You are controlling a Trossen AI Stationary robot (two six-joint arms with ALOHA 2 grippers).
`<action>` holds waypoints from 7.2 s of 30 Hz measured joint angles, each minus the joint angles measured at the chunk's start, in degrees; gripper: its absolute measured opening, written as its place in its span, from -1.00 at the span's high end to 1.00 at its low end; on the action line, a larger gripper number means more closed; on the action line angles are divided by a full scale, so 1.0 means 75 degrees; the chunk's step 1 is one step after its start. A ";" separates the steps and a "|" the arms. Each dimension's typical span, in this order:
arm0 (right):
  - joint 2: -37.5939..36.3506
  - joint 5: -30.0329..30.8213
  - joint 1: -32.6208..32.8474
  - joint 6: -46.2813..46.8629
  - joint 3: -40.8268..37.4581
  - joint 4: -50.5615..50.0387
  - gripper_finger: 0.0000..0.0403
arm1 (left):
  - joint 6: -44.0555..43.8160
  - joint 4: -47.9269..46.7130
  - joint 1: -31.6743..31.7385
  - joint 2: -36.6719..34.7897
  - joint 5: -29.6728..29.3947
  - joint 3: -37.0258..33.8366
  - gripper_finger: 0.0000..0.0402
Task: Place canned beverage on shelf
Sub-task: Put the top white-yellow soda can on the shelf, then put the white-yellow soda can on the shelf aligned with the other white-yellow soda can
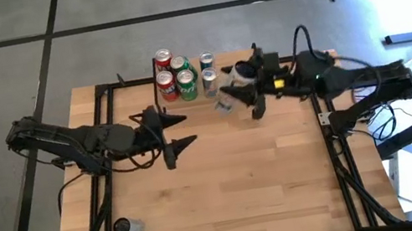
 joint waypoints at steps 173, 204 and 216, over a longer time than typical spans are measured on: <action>0.3214 -0.0220 0.3092 0.3086 0.0115 -0.0914 -0.52 | -0.8584 -0.9734 -0.6332 0.2085 0.4152 0.1923 -0.81; 0.3205 -0.0014 0.3092 0.3244 0.0117 -0.0922 -0.52 | -0.8718 -0.8357 -0.7344 0.2242 0.2540 0.0759 -0.97; 0.3205 0.0117 0.3092 0.3244 0.0117 -0.0919 -0.52 | -0.8782 -0.6902 -0.7344 0.2242 0.2155 -0.0410 -0.97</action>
